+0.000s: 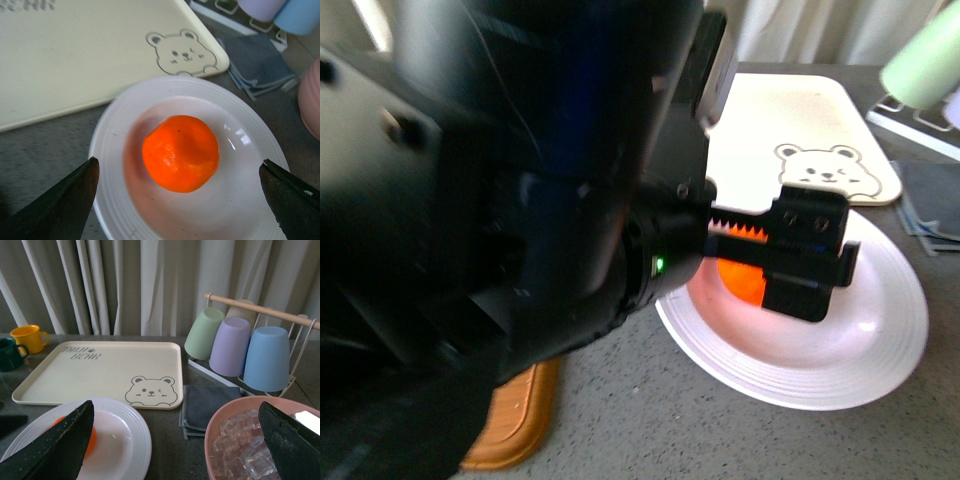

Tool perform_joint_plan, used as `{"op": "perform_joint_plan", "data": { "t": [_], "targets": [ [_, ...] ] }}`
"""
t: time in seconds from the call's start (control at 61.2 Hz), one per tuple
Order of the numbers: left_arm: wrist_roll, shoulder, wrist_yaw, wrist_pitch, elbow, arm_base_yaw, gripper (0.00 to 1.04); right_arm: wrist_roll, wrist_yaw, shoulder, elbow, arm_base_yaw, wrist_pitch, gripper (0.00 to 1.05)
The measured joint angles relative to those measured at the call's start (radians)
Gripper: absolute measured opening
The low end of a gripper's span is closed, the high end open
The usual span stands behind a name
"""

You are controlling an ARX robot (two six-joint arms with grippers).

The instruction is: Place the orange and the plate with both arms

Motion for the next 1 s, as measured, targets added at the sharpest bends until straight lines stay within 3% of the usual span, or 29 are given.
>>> {"op": "perform_joint_plan", "data": {
  "t": [0.327, 0.408, 0.457, 0.8, 0.865, 0.996],
  "targets": [
    [0.002, -0.48, -0.019, -0.056, -0.262, 0.292, 0.95, 0.0, 0.0, 0.0, 0.0, 0.0, 0.0, 0.96],
    [0.132, -0.546, -0.273, 0.163, -0.369, 0.338, 0.79, 0.0, 0.0, 0.0, 0.0, 0.0, 0.0, 0.96],
    [0.2, -0.589, -0.332, 0.217, -0.417, 0.372, 0.7, 0.0, 0.0, 0.0, 0.0, 0.0, 0.0, 0.96],
    [0.298, -0.884, -0.197, 0.111, -0.601, 0.525, 0.02, 0.0, 0.0, 0.0, 0.0, 0.0, 0.0, 0.96],
    [0.303, -0.895, -0.183, 0.153, -0.636, 0.546, 0.02, 0.0, 0.0, 0.0, 0.0, 0.0, 0.0, 0.96],
    [0.303, -0.996, -0.143, 0.07, -0.681, 0.583, 0.02, 0.0, 0.0, 0.0, 0.0, 0.0, 0.0, 0.96]
  ]
}}
